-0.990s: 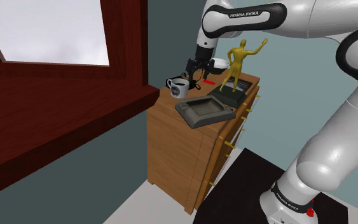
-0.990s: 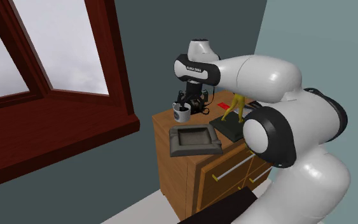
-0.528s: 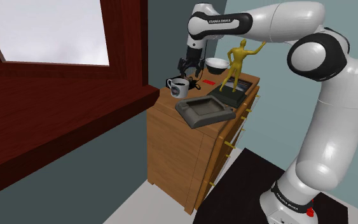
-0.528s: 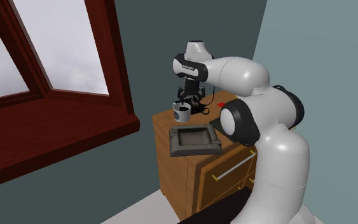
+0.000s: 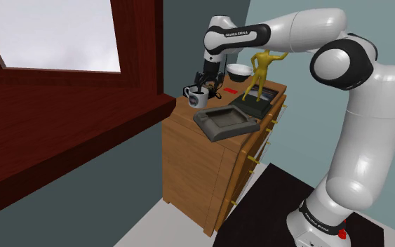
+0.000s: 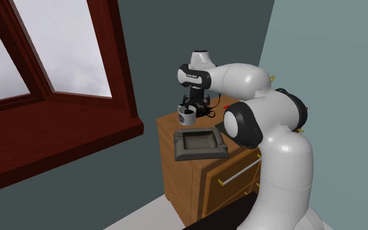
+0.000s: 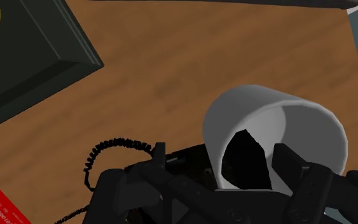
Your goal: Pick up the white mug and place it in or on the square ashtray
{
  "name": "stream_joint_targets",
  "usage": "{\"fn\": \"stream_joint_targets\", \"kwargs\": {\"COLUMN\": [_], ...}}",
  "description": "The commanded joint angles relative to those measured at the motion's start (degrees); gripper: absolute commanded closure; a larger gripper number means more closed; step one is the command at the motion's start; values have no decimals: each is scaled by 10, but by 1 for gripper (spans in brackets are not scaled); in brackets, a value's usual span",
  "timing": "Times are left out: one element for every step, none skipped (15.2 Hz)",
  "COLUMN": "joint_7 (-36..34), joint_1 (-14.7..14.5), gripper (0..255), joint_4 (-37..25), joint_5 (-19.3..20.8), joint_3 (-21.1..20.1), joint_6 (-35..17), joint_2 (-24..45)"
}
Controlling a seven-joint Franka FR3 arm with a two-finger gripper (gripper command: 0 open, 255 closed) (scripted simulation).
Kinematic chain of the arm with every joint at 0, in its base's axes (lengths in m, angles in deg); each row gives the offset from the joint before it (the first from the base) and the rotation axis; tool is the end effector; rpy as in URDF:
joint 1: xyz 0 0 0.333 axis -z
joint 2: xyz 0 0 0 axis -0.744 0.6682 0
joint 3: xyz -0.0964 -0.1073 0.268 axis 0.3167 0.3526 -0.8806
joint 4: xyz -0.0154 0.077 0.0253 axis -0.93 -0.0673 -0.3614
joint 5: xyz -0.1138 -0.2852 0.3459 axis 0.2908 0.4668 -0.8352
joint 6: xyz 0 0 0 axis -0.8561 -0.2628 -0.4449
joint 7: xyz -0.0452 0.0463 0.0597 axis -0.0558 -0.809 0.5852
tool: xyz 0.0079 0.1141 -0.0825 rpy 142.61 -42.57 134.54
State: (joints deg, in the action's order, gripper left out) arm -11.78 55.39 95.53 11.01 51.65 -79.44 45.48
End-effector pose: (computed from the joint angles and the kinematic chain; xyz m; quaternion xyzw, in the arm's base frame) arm 0.7136 -0.1110 0.4193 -0.9825 0.1849 -0.0170 0.0113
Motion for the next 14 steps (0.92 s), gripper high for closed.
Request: {"fn": "stream_joint_targets", "kwargs": {"joint_7": [0, 0, 0, 0, 0, 0, 0, 0, 0, 0, 0, 0, 0, 0], "joint_1": [0, 0, 0, 0, 0, 0, 0, 0, 0, 0, 0, 0, 0, 0], "gripper": [0, 0, 0, 0, 0, 0, 0, 0, 255, 255, 255, 255, 255, 255], "joint_4": [7, 7, 7, 7, 7, 7, 7, 7, 7, 7, 7, 7, 7, 7], "joint_5": [0, 0, 0, 0, 0, 0, 0, 0, 0, 0, 0, 0, 0, 0], "joint_3": [0, 0, 0, 0, 0, 0, 0, 0, 0, 0, 0, 0, 0, 0], "joint_6": [-8, -8, -8, -8, -8, -8, -8, -8, -8, -8, -8, -8, -8, -8], "joint_2": [0, 0, 0, 0, 0, 0, 0, 0, 0, 0, 0, 0, 0, 0]}}
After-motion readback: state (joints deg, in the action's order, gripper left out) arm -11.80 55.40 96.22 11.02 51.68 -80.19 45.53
